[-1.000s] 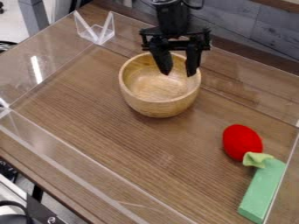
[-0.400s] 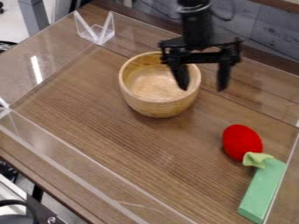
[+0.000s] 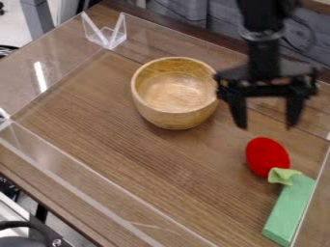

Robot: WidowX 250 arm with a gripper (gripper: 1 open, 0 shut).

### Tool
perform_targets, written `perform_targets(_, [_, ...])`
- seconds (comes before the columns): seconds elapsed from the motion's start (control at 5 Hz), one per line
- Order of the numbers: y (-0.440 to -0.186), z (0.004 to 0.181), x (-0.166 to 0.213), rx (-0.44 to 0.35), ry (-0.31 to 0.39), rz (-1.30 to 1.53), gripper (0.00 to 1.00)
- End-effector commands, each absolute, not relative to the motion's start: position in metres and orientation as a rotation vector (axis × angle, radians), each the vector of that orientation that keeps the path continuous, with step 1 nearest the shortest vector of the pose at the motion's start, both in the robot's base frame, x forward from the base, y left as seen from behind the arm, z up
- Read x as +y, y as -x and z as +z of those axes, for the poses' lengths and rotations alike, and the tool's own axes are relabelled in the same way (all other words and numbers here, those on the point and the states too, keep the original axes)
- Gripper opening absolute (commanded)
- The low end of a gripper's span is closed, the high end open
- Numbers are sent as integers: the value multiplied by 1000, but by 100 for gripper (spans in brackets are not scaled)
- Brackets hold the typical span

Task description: Move the red fruit to the right

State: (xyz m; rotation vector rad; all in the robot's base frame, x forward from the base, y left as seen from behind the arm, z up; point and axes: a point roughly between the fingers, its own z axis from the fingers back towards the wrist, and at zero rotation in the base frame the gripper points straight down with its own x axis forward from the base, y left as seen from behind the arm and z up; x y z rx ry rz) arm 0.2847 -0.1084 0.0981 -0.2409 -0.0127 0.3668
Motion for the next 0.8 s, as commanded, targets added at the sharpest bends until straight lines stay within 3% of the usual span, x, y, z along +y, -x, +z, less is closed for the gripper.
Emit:
perform_targets(0.0, [-277,92,-128,-77,268,401,100])
perform_targets(0.2, [-271,68,-138,-81,270,399,100])
perform_targets(0.6, [-291,59,-144,-115,259,531,100])
